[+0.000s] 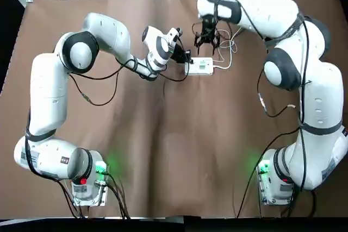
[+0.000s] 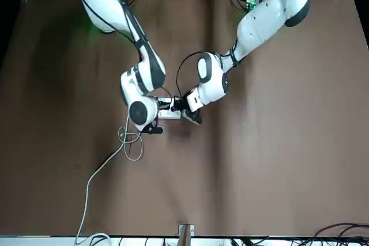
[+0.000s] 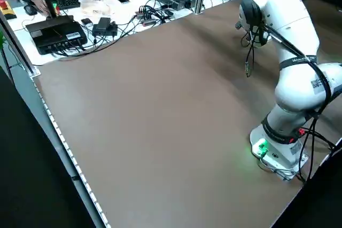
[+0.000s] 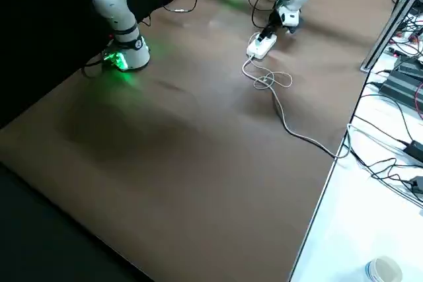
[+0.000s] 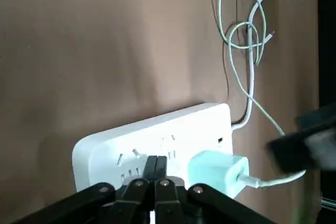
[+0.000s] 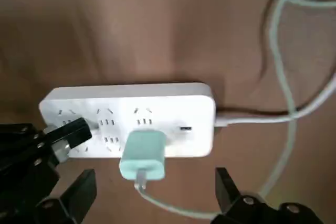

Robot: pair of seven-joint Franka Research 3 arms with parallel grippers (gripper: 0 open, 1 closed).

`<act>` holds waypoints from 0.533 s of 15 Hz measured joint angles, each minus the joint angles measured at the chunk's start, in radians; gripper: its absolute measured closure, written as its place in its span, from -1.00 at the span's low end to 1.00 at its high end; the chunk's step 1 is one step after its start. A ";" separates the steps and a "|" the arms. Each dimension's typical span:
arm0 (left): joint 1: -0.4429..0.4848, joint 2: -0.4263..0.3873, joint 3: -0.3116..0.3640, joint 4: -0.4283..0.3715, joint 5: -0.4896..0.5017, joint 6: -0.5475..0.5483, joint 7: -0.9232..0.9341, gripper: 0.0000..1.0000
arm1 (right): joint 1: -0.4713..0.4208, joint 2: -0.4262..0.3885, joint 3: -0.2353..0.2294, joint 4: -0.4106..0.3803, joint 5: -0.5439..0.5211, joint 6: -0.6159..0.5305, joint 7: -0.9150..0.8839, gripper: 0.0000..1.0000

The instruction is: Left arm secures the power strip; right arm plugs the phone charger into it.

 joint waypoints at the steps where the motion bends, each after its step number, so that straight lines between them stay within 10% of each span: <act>1: 0.000 0.000 0.000 0.001 0.000 0.000 0.000 0.98 | -0.019 0.000 0.000 0.031 0.000 -0.041 -0.001 -1.00; 8: -0.001 0.003 0.001 0.009 -0.005 0.002 -0.004 0.98 | -0.236 -0.015 -0.011 0.246 0.000 -0.315 -0.033 -1.00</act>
